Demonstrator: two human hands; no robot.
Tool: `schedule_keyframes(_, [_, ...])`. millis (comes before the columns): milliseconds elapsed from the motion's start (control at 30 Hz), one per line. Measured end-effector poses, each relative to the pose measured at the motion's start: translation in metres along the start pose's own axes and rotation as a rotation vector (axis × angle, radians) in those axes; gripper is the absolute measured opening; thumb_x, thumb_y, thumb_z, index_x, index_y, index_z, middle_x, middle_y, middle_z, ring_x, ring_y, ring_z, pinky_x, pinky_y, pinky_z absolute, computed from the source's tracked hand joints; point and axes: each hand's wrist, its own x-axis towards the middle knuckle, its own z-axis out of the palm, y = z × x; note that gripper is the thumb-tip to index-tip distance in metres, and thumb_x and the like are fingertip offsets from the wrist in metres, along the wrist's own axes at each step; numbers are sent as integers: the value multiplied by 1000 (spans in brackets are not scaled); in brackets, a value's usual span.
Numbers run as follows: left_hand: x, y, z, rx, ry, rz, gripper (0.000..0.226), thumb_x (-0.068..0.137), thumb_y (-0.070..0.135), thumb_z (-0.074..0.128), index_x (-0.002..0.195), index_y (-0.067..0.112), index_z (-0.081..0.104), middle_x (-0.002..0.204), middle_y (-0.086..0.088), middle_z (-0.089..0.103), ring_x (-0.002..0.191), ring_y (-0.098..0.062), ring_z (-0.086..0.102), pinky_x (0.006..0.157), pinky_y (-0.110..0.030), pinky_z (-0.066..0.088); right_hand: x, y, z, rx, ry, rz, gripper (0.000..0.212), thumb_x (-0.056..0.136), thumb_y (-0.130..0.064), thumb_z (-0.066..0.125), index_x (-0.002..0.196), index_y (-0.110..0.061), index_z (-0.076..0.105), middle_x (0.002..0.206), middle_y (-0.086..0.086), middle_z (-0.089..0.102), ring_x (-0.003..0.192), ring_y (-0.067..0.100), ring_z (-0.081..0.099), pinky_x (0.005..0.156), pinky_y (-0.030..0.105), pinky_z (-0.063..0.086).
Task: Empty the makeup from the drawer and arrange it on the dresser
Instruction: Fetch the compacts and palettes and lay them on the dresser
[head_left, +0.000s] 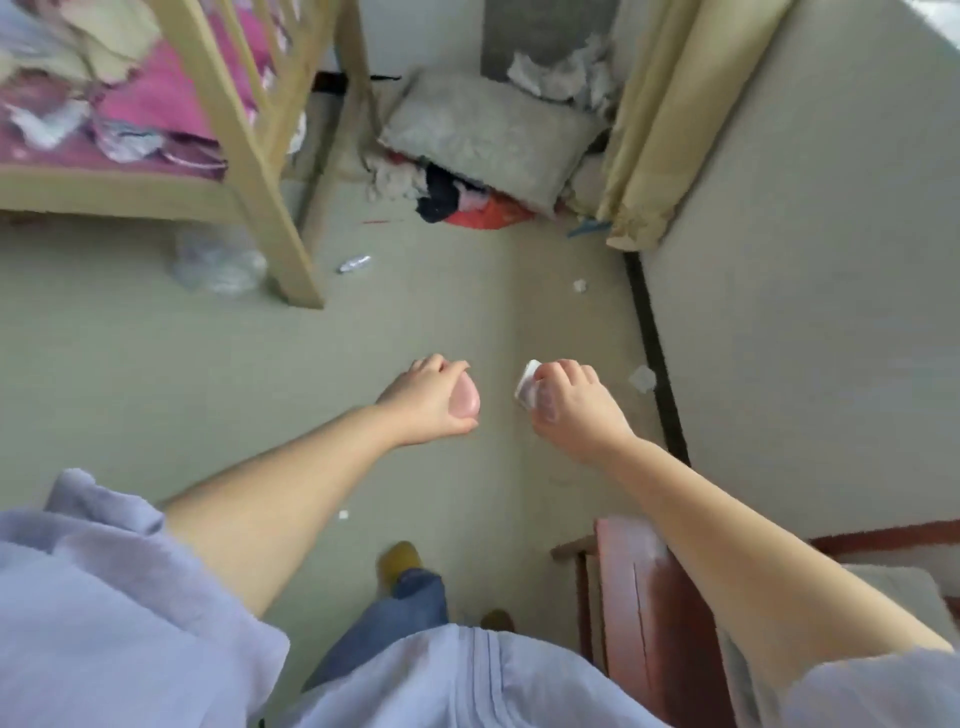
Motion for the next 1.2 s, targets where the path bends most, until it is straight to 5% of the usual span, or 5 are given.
schedule_keyframes(300, [-187,-222,-55,-169,270,-449,81,73,48,69,139,18,34,131,-8,40,126,-26,35,101,-38,38,74,-288,69,-17,-140,-566,47,81,-31,60,123,-13,48,126,6,50,116,30,43,94,37,39])
schedule_keyframes(700, [-469,-475,-100,-242,525,-953,75,76,44,65,139,19,32,131,-4,40,125,-22,33,94,-34,39,72,-680,176,6,-315,-1094,47,84,-33,58,126,-16,46,131,2,47,119,24,41,98,34,37])
schedule_keyframes(1200, [-519,-771,-214,-288,671,-1140,78,77,45,68,140,19,31,133,-6,40,123,-24,36,99,-39,39,230,-1014,280,-132,-367,-1413,45,84,-30,57,125,-15,47,129,3,50,115,27,45,86,34,42])
